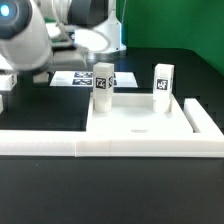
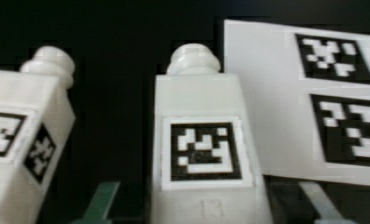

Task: Assemble square table

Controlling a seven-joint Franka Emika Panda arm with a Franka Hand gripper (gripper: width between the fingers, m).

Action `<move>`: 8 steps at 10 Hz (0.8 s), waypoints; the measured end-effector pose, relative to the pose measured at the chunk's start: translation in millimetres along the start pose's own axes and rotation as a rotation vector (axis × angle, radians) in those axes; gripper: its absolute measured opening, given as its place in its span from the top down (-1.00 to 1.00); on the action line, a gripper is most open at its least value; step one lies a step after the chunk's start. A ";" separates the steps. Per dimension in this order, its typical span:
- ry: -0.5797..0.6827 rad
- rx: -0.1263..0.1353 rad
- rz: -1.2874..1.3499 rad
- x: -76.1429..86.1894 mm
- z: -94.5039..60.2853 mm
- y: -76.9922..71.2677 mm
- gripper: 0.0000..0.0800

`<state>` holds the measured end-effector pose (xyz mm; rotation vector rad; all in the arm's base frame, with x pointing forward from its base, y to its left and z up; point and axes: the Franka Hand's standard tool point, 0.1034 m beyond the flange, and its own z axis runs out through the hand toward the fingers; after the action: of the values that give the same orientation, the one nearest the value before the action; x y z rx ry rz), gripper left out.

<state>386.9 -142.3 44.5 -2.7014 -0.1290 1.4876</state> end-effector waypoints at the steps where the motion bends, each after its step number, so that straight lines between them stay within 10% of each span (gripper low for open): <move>1: 0.007 0.010 0.001 -11.4 -19.3 -4.2 0.27; 6: 0.264 0.002 0.031 -46.8 -118.2 -37.6 0.27; 8: 0.389 -0.030 0.015 -43.5 -129.7 -42.1 0.27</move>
Offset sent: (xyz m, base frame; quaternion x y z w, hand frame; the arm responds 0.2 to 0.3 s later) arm 0.0344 0.0228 0.0714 0.0173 0.0726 0.0429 0.9963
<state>471.5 -105.7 154.0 -2.9561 -0.1122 0.9418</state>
